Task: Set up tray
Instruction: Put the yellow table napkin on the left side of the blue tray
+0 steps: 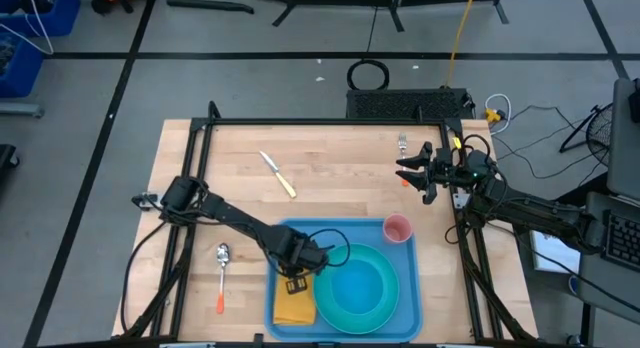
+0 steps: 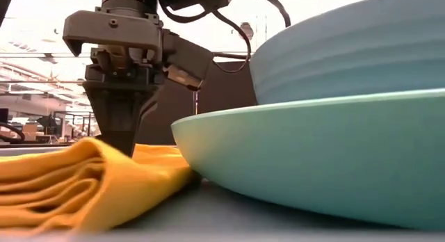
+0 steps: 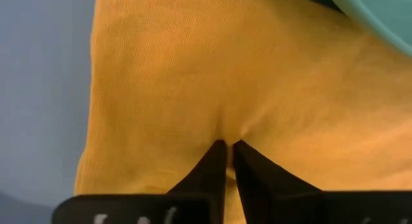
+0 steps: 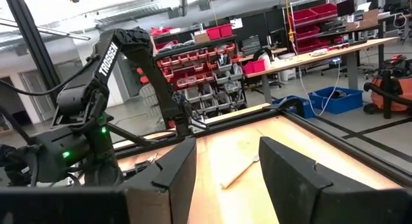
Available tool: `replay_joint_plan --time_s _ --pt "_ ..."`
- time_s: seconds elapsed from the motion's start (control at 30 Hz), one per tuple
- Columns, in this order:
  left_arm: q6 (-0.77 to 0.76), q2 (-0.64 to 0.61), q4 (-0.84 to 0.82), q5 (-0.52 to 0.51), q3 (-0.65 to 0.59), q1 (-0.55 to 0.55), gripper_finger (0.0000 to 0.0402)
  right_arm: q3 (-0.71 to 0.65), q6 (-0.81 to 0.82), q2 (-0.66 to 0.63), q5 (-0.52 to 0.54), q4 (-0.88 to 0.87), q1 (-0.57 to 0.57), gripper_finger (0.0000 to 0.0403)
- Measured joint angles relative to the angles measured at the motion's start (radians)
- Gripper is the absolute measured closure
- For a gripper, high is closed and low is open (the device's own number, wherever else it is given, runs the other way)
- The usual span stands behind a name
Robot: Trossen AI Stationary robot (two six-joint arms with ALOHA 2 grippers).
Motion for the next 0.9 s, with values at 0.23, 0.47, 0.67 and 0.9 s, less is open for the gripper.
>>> replay_joint_plan --time_s 0.23,0.47,0.67,0.9 --pt "-0.033 0.003 -0.014 -0.014 0.0 -0.001 0.0387 0.0 -0.008 0.0 0.0 0.0 0.0 0.0243" --pt "-0.053 0.003 -0.038 -0.014 0.0 -0.015 0.0377 0.0 -0.023 0.0 0.0 0.0 0.0 0.0243" --pt "-0.054 0.003 -0.068 -0.012 0.0 -0.026 0.0389 0.0 -0.024 0.0 0.0 0.0 0.0 0.0243" --pt "-0.067 0.003 -0.099 -0.022 0.0 -0.044 0.0373 0.0 -0.027 0.0 0.0 0.0 0.0 0.0243"
